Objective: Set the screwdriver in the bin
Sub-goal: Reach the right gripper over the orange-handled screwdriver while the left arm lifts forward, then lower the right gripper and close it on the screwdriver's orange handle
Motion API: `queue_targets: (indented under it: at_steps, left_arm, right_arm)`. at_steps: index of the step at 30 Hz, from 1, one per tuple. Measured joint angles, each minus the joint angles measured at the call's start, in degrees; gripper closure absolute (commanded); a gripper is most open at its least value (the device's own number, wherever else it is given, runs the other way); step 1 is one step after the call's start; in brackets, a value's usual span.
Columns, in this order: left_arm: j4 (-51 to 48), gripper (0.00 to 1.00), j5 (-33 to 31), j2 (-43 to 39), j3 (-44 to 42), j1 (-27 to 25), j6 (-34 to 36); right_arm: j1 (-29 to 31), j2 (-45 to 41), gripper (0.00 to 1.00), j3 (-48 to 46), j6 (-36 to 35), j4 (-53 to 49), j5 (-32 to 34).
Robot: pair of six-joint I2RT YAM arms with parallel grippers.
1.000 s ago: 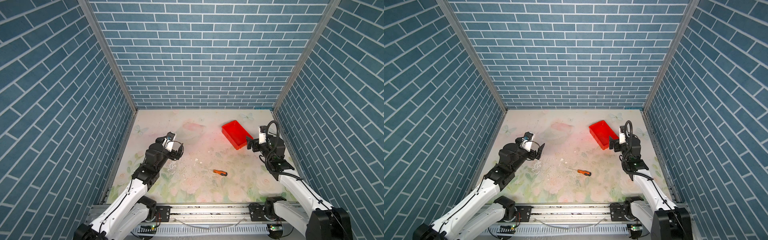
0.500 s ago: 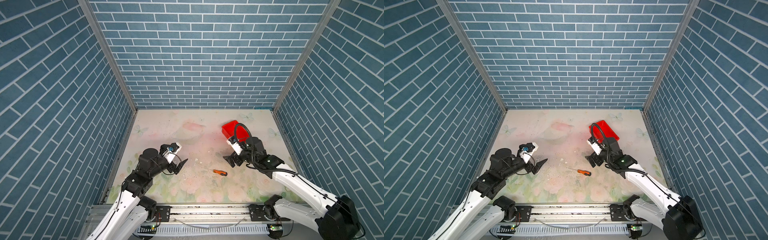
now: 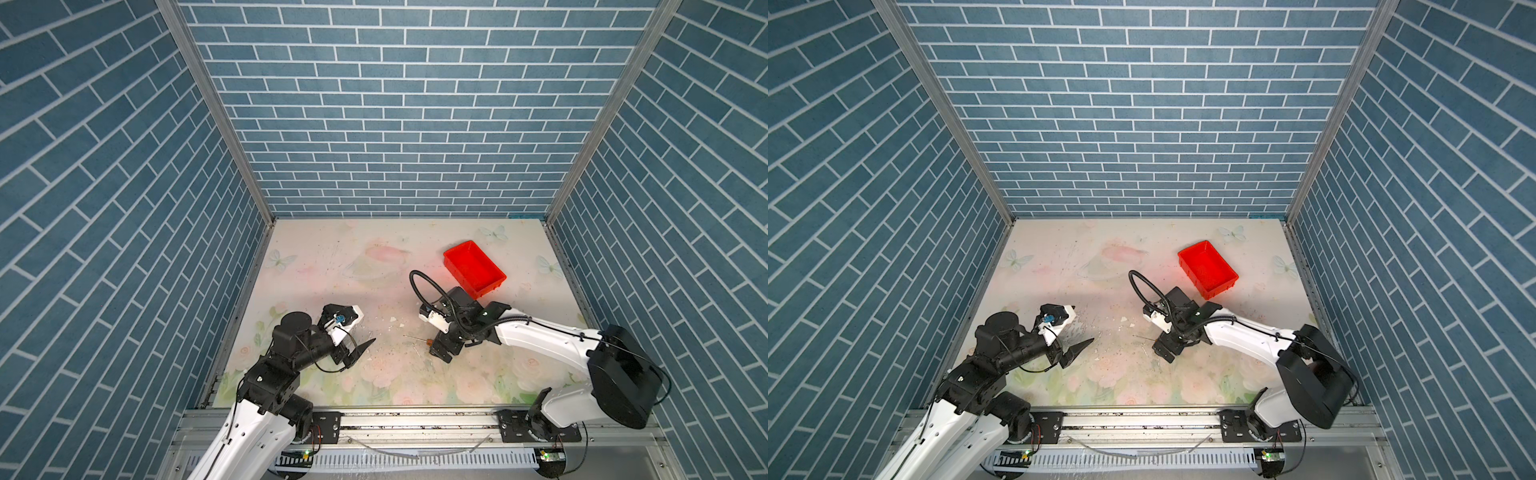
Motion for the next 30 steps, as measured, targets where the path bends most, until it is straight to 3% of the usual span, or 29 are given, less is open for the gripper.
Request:
queue_targets:
  at_steps: [5,14,30]
  left_arm:
    - [-0.72,0.0,0.15,-0.31,-0.15,0.0,0.39]
    - [-1.36,0.0,0.31,-0.52,-0.42,0.0,0.59]
    - [-2.12,0.0,0.59,-0.52,-0.42,-0.04,0.81]
  right_arm:
    - [0.33,5.42,0.05,3.34,0.17,-2.64,3.78]
    - [0.33,10.6,0.38,6.01,1.95,-4.98,5.73]
    - [0.33,13.53,0.85,9.01,2.71,-6.95,6.01]
